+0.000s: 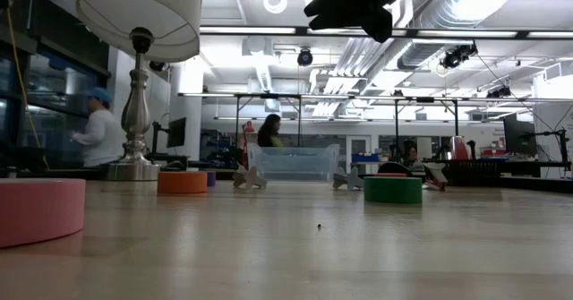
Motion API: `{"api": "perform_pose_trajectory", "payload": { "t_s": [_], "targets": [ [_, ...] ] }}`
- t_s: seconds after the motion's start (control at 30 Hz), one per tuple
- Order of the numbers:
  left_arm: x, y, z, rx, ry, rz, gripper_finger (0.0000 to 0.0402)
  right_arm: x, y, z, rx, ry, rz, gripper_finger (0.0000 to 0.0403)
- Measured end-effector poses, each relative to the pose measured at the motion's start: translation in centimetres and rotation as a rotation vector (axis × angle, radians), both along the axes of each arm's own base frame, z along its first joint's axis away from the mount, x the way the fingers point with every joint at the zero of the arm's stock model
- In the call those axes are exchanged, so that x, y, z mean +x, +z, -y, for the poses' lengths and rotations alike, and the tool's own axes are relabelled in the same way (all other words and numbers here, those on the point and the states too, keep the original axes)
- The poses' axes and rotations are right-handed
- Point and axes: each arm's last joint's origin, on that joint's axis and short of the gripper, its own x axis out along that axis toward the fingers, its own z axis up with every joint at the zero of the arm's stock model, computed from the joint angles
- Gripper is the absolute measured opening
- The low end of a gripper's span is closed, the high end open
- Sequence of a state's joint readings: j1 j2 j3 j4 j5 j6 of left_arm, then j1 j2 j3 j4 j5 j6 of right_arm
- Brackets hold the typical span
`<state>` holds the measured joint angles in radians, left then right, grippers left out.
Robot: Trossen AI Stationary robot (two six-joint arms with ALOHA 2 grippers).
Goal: Pick and place Stapler, Stapler remover, tape
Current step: Put the black staple remover into the blue bin
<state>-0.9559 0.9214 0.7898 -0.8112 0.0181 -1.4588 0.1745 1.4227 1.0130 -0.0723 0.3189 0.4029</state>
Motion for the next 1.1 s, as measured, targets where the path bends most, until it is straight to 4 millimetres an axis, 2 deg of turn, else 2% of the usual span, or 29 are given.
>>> {"api": "perform_pose_trajectory", "payload": {
  "t_s": [0.3, 0.63, 1.1],
  "targets": [
    [-0.3, -2.7, 3.5, 0.085, -0.041, -0.141, 0.0137, 0.0, 0.0, 0.0, -0.007, -0.013, -0.001, 0.0108],
    [0.5, -5.4, 6.7, 0.102, -0.064, -0.195, 0.0137, 0.0, 0.0, 0.0, -0.007, -0.013, -0.003, 0.0108],
    [1.0, -8.2, 8.3, 0.144, -0.109, -0.312, 0.0137, -0.1, -0.1, 0.1, -0.009, -0.014, -0.011, 0.0108]
  ]
}}
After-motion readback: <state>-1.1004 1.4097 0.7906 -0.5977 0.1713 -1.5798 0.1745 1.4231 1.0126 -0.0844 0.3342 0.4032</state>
